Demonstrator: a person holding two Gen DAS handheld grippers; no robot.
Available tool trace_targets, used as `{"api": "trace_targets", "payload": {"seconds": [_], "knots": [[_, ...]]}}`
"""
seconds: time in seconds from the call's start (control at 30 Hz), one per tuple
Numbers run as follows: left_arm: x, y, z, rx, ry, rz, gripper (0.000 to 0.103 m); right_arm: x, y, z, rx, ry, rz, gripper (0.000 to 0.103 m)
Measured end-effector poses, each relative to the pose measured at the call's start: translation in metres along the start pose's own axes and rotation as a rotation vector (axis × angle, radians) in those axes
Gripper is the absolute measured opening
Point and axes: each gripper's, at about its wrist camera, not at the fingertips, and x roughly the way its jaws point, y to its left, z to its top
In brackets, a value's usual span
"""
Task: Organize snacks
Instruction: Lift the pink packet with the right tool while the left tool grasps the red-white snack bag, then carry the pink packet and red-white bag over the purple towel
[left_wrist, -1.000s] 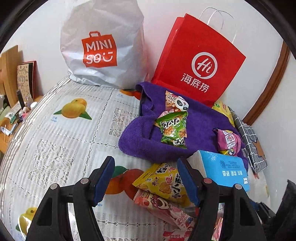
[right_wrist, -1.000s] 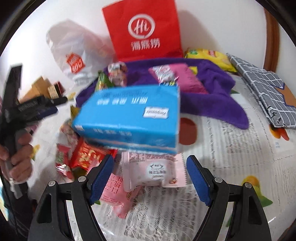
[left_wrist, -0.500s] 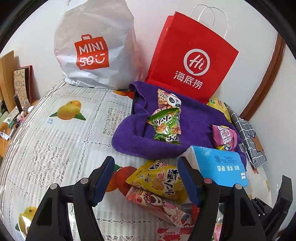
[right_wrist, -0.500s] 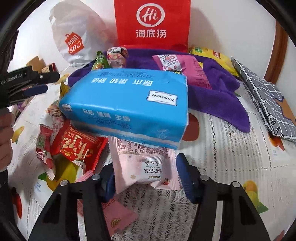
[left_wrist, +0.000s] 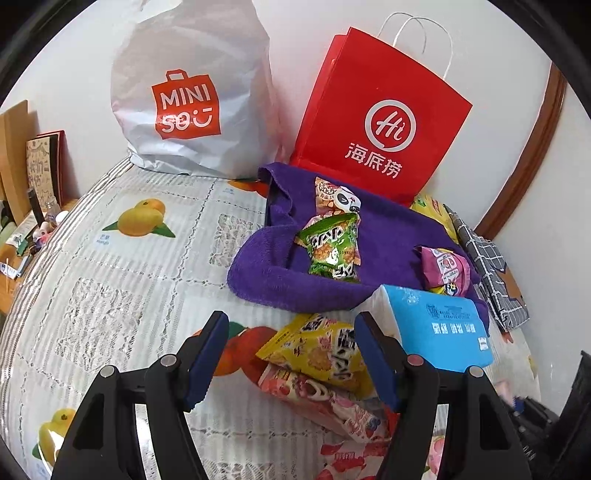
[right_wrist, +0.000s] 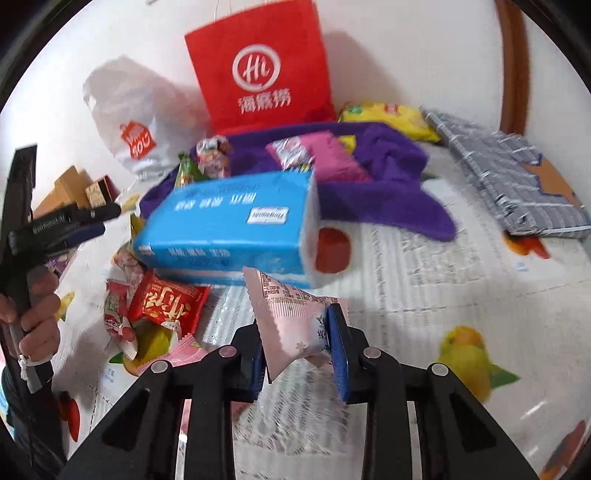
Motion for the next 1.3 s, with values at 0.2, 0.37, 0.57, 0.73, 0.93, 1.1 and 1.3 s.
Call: {"api": "trace_targets", "payload": {"seconds": [0.2, 0.37, 0.57, 0.73, 0.93, 1.1, 1.3], "knots": [[-0.01, 0.01, -0.012, -0.035, 0.062, -0.054, 0.068, -0.015, -0.016, -0.004, 0.022, -0.037, -0.037, 0.03], [-0.023, -0.009, -0.031, 0.012, 0.113, -0.135, 0.068, -0.01, -0.027, -0.013, 0.053, -0.028, -0.024, 0.03], [-0.025, -0.039, -0.058, 0.078, 0.173, -0.142, 0.07, -0.01, -0.03, -0.02, 0.057, -0.025, -0.024, 0.027], [-0.014, -0.047, -0.072, 0.091, 0.21, -0.104, 0.07, -0.014, -0.034, -0.025, 0.067, -0.029, -0.023, 0.027], [-0.002, -0.052, -0.078, 0.125, 0.207, -0.027, 0.07, -0.012, -0.026, -0.029, 0.011, -0.028, -0.045, 0.03], [0.0, -0.054, -0.078, 0.145, 0.19, -0.008, 0.059, -0.004, -0.023, -0.031, -0.02, -0.008, -0.05, 0.034], [-0.004, -0.05, -0.076, 0.13, 0.18, -0.03, 0.048, 0.004, -0.024, -0.031, -0.014, 0.032, -0.07, 0.04]]}}
